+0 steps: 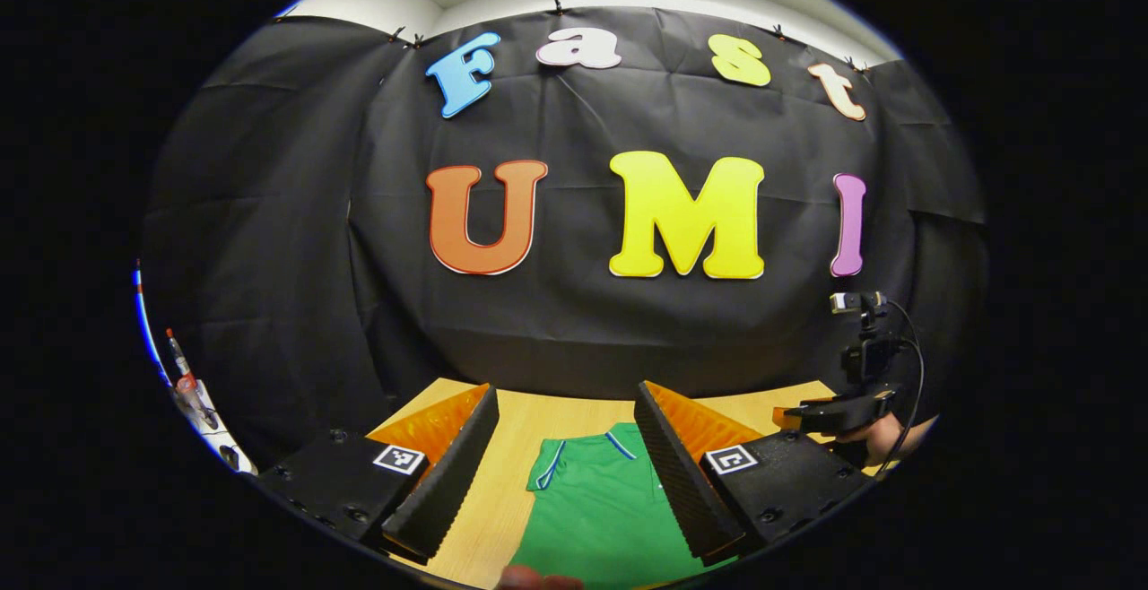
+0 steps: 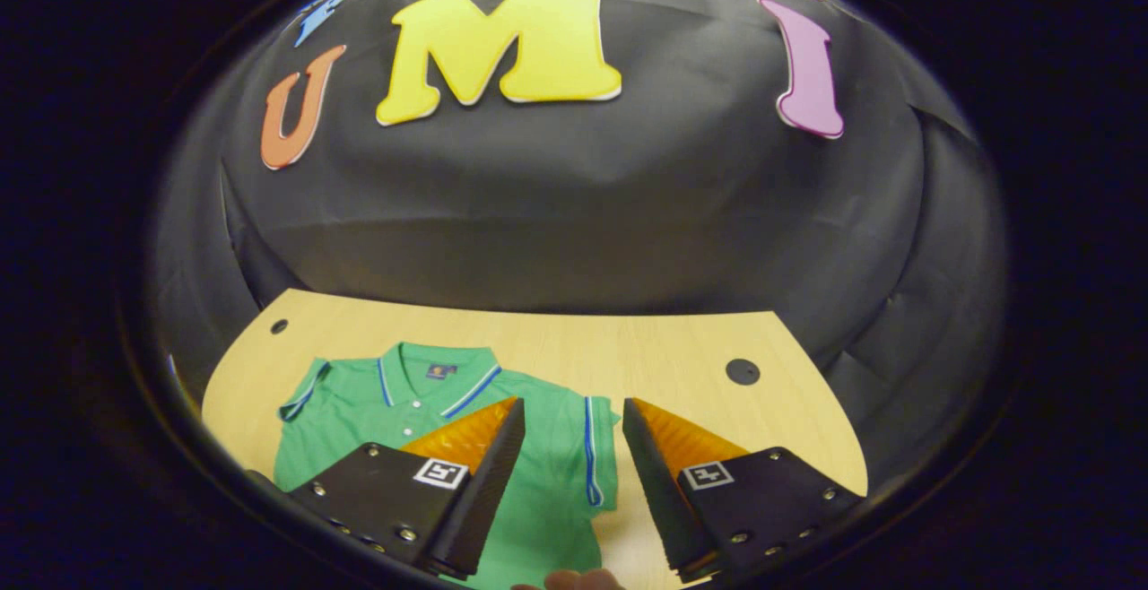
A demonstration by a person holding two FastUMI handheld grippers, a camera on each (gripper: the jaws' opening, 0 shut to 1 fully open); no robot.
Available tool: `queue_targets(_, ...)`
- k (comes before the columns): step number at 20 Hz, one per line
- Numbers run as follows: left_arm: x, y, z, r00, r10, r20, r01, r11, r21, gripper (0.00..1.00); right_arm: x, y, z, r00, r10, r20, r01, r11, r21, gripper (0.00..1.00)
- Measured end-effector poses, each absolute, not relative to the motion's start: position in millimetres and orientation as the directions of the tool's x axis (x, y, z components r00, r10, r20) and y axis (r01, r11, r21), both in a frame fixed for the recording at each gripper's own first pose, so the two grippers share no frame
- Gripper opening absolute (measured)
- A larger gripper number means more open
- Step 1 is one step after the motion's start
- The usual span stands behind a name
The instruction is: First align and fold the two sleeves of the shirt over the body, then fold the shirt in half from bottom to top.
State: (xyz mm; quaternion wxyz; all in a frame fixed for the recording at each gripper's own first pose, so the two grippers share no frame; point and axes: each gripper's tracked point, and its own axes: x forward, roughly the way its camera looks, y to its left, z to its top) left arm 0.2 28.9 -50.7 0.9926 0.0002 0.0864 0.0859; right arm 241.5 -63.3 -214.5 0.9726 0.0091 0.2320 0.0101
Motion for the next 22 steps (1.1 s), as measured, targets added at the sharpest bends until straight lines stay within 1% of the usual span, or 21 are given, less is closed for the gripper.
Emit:
queue_targets(4, 1, 39, -69, 0.950, 0.222, -0.220, -0.220, 0.975, 0.037, 0.98, 282, -69, -255, 0.873, 0.031, -0.487, -0.028, 1.000, 0.014, 0.72)
queue_targets(8, -1, 42, -83, 0.935, 0.253, -0.247, -0.256, 0.966, 0.022, 0.98, 311, -77, -282, 0.847, 0.032, -0.531, -0.009, 0.999, 0.046, 0.72)
queue_targets(13, -4, 43, -99, 0.918, 0.273, -0.287, -0.274, 0.961, 0.036, 0.98, 325, -70, -322, 0.809, 0.041, -0.587, -0.034, 0.999, 0.023, 0.71)
queue_targets(17, -3, 45, -99, 0.913, 0.283, -0.293, -0.277, 0.959, 0.060, 0.98, 336, -74, -331, 0.812, 0.027, -0.583, -0.030, 1.000, 0.004, 0.72)
queue_targets(21, -4, 44, -105, 0.907, 0.286, -0.309, -0.280, 0.958, 0.064, 0.98, 340, -73, -343, 0.786, 0.066, -0.615, -0.047, 0.998, 0.047, 0.72)
queue_targets(22, -4, 43, -107, 0.906, 0.285, -0.312, -0.279, 0.958, 0.066, 0.98, 341, -75, -343, 0.787, 0.072, -0.613, -0.052, 0.997, 0.049, 0.67)
